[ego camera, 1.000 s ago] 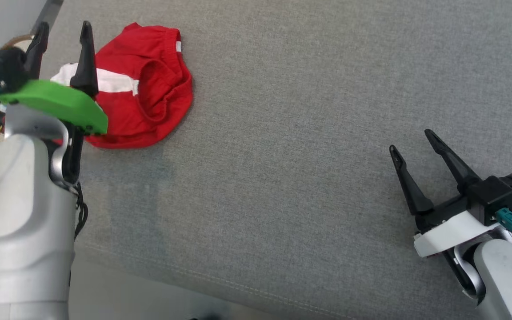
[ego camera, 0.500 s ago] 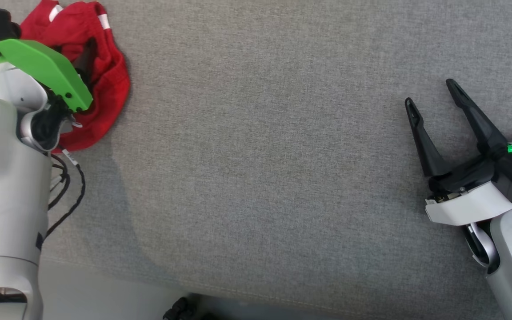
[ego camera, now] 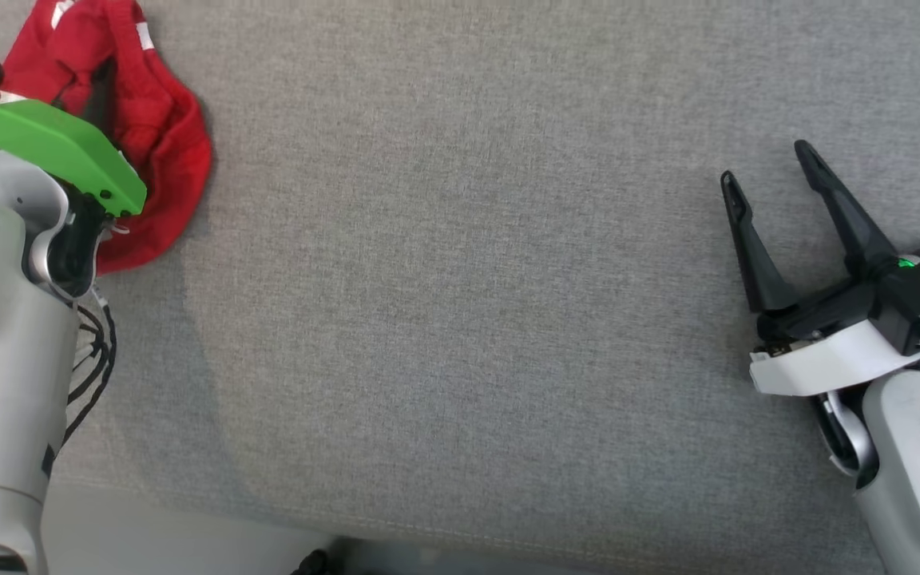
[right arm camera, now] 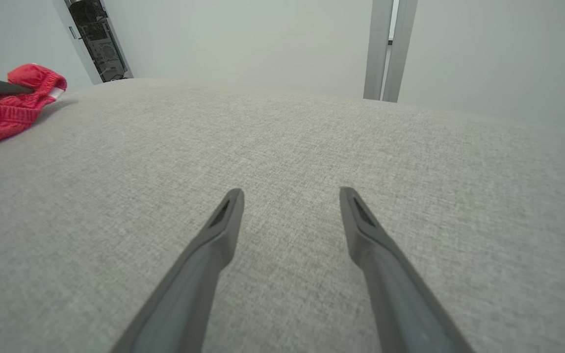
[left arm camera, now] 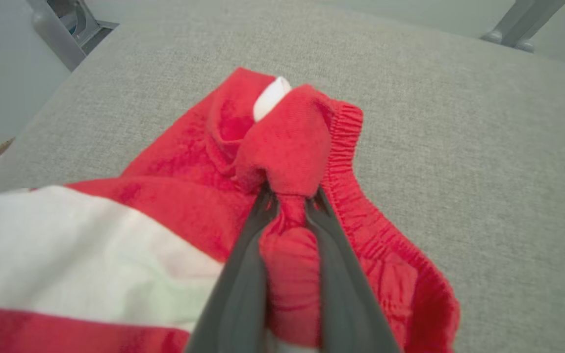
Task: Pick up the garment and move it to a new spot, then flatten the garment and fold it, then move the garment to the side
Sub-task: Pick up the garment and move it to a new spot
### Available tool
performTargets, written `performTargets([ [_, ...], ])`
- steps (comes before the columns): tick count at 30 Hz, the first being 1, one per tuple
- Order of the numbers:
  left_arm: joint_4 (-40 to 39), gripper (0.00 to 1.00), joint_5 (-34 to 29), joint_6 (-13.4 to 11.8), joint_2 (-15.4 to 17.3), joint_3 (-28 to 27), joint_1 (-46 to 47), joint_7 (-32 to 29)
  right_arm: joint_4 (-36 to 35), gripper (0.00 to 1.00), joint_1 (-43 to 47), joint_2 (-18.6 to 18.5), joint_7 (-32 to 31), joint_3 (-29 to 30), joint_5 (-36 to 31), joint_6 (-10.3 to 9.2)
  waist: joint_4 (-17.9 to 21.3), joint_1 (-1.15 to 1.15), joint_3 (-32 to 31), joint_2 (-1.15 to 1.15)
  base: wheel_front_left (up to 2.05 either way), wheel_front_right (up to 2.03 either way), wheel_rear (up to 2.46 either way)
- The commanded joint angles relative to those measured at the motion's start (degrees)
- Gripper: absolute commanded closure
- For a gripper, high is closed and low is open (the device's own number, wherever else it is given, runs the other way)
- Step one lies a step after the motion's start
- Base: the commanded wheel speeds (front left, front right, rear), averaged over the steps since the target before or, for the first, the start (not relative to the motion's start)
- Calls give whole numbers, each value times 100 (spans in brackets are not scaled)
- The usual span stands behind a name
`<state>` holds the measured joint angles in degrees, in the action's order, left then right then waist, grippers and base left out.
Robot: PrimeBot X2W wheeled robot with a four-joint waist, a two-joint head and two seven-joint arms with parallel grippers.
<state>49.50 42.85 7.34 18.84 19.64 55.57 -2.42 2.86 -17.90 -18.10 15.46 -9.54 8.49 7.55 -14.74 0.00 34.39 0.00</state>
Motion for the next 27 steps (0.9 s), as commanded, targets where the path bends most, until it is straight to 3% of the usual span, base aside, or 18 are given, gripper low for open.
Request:
performTargets([
  [1,-137,100,58,21,123,61,-90,173,175,0,171,65,-51,-46,46,-13,136,0,-381,0,0,0,0],
  [9,-1227,100,359,18,618,487,-604,658,328,0,291,606,-33,-173,189,-12,715,0,-1485,0,0,0,0],
  [17,-2754,100,494,-104,1004,625,-1086,377,365,0,515,997,-32,-175,265,-12,1693,0,-2235,0,0,0,0],
  [22,-3694,100,630,-342,994,618,-1266,83,379,0,582,1144,-32,-178,315,-12,2398,0,-2389,0,0,0,0],
  [27,-4320,100,677,-510,785,772,-1223,-143,376,0,558,1283,-32,-196,351,-12,3062,0,-2342,0,0,0,0],
])
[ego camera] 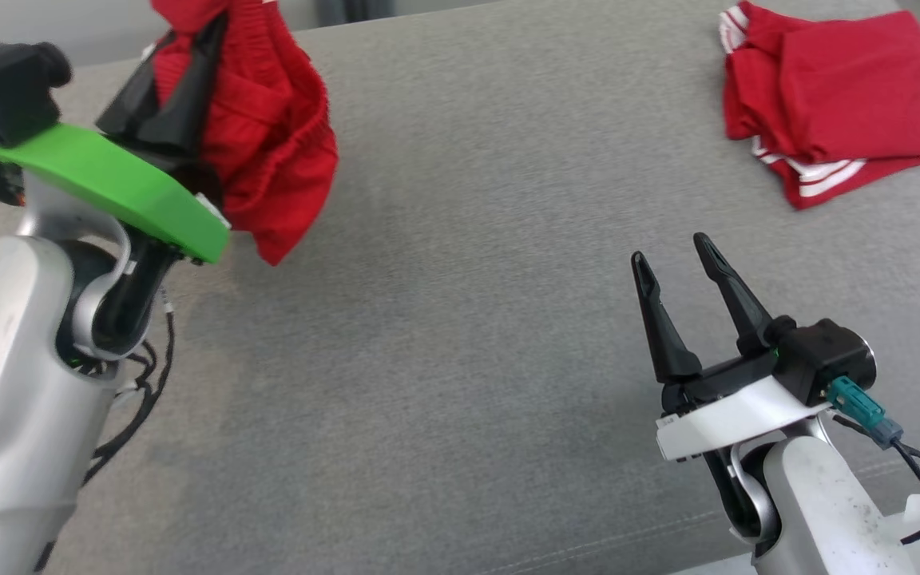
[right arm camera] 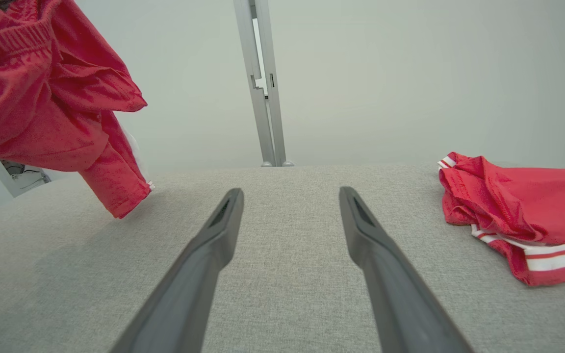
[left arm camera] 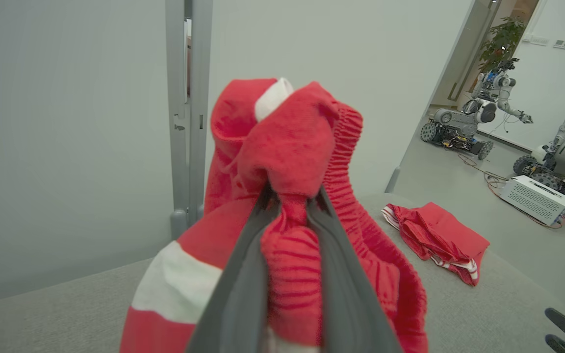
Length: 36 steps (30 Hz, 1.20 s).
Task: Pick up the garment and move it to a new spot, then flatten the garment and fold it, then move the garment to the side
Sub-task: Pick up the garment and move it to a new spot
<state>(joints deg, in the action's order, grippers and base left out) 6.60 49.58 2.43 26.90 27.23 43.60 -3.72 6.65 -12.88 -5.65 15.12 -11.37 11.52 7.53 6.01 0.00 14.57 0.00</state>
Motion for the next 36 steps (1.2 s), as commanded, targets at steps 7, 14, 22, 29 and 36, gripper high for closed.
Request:
performTargets([
  [7,-229,100,-70,16,-490,385,196,-69,-36,0,66,154,2,43,58,-9,1539,0,-223,0,0,0,0],
  [14,249,100,-30,232,-926,810,-65,121,-65,0,50,217,2,86,63,-9,1590,0,-36,0,0,0,0],
  [22,1581,100,64,451,-1187,1302,-644,590,-104,0,55,166,2,154,-1,-10,1261,0,144,0,0,0,0],
  [29,2432,0,-127,493,-1289,1521,-923,1314,-72,0,145,0,2,159,-21,-10,862,0,-9,0,0,0,0],
  [36,2371,0,-742,-177,-1186,1304,-1501,1877,11,0,424,-114,2,158,7,-10,368,0,-498,0,0,0,0],
])
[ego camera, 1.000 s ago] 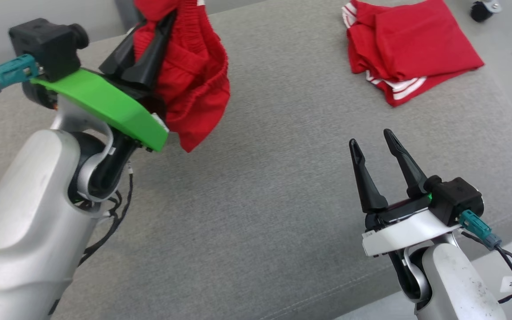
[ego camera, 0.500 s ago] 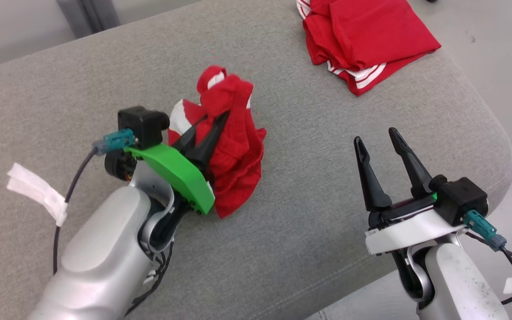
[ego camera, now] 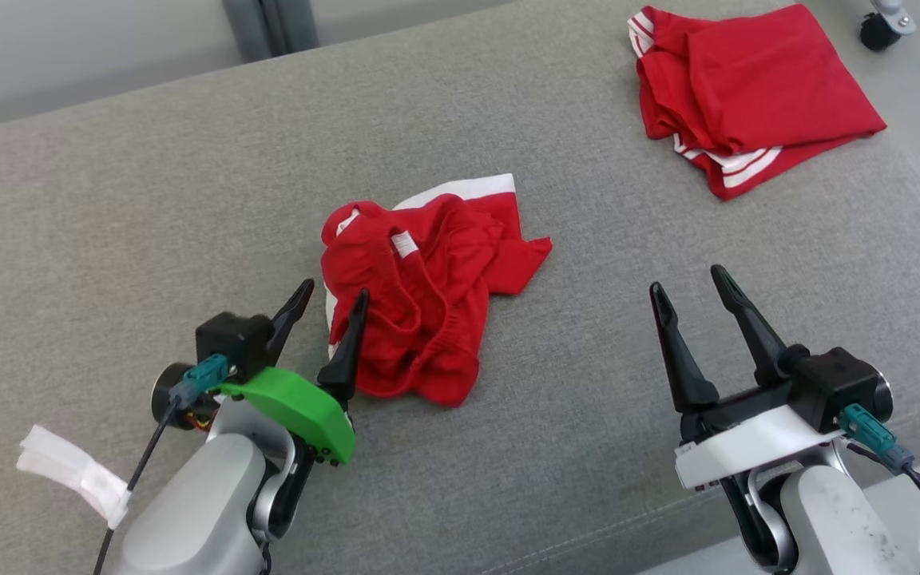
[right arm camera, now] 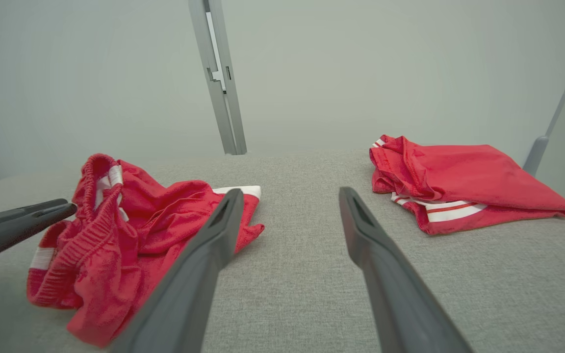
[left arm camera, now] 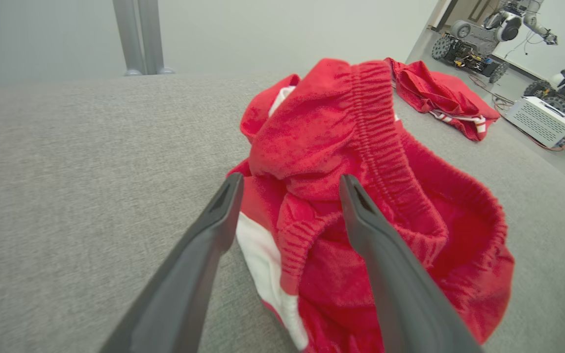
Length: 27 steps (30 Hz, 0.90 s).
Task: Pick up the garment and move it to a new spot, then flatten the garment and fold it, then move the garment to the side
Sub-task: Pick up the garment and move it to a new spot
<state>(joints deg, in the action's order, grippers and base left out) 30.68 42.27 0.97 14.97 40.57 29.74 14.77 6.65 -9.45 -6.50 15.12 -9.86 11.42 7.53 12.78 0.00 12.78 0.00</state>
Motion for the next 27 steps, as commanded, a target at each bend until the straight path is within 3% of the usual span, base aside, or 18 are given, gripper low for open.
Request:
performTargets([
  [1,-190,0,-116,-154,-8,-165,-274,46,25,0,138,-35,2,-5,30,-10,-385,0,-402,0,0,0,0],
  [6,-1183,0,-704,-578,-52,-960,-1160,39,78,0,357,-21,2,-64,66,-10,-687,0,-751,0,0,0,0],
  [14,-2253,0,-1485,-795,-520,-2351,-2554,41,175,0,623,6,2,-55,50,-10,-993,0,-1207,0,0,0,0],
  [21,-2808,0,-2356,-718,-989,-3268,-3455,34,172,0,815,84,2,-8,30,-10,-1057,0,-1403,0,0,0,0],
  [27,-3187,0,-3013,-617,-1172,-3576,-3982,34,186,0,1019,116,2,89,40,-10,-1093,0,-1534,0,0,0,0],
])
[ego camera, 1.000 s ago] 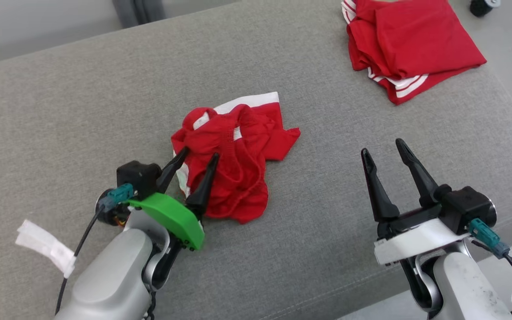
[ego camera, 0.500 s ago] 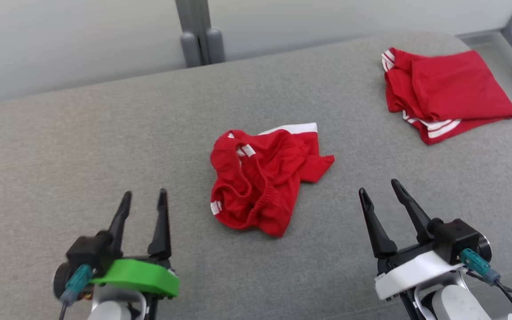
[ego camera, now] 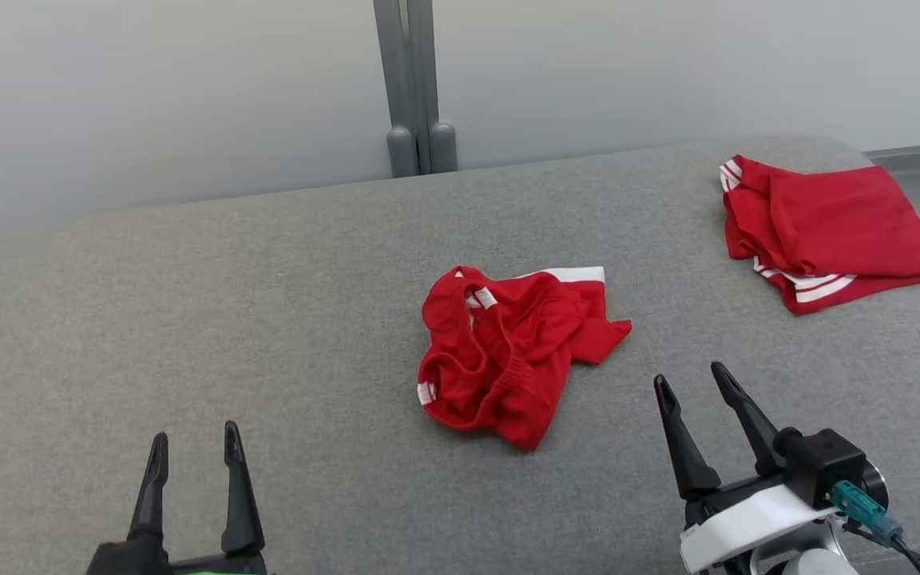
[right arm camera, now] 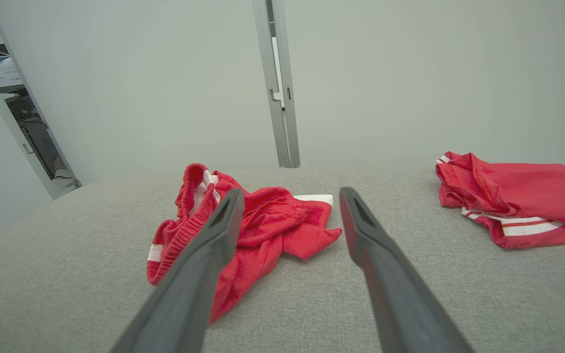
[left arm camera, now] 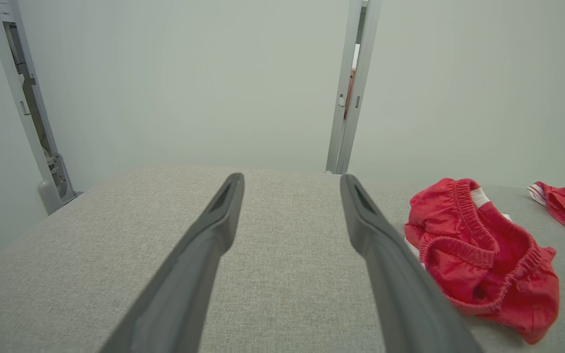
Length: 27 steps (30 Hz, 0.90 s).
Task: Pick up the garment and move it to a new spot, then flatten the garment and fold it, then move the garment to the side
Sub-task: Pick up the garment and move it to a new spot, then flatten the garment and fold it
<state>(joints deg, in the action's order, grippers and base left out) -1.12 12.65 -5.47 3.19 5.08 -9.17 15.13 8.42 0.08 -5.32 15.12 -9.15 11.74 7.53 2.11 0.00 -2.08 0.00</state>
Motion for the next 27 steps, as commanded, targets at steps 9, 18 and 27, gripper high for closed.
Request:
performTargets([
  [9,-75,0,-546,70,-25,239,-432,-2,60,0,216,31,2,94,-89,-10,-53,0,-161,0,0,0,0],
  [18,-69,0,-531,26,-27,334,-412,-1,52,0,214,71,2,84,-129,-10,-96,0,-132,0,0,0,0],
  [27,-18,0,-560,-40,-26,328,-307,-1,84,0,189,89,2,65,-120,-10,-123,0,-132,0,0,0,0],
])
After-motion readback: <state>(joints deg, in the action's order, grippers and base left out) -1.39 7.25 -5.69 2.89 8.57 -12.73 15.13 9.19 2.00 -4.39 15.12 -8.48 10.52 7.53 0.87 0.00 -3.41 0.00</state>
